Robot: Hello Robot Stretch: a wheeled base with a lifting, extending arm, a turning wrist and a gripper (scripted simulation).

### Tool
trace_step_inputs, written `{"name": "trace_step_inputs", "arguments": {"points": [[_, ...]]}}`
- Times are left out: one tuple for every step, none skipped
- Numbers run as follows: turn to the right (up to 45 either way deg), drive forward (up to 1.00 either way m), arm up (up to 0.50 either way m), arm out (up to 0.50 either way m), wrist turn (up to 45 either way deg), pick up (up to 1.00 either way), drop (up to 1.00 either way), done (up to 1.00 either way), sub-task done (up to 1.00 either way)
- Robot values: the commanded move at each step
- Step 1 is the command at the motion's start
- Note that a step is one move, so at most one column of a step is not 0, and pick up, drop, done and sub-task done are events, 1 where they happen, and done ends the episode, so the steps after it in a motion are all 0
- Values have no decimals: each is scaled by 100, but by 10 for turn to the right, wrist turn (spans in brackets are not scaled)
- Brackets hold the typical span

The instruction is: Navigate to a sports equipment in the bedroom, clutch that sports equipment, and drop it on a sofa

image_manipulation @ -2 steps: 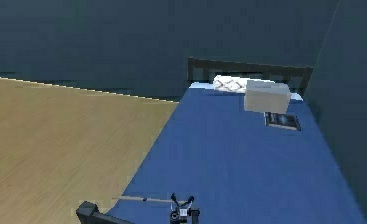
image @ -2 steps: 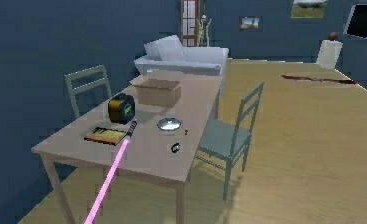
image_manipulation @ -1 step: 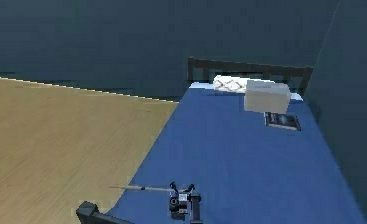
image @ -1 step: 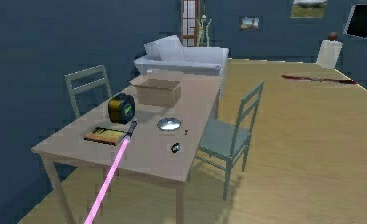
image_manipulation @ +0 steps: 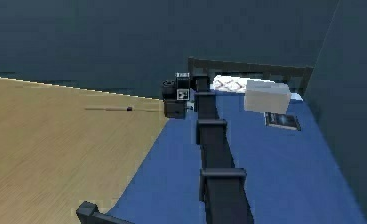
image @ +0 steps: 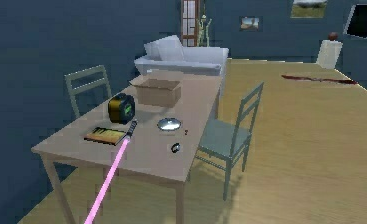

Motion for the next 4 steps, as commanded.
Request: {"name": "trace_step_inputs", "arguments": {"points": [[0,0,6,0,0,0,0,0,0],[0,0,0,0,-450,0,0,0,0],[0,0,0,0,-450,0,0,0,0],[0,0,0,0,-450,0,0,0,0]]}}
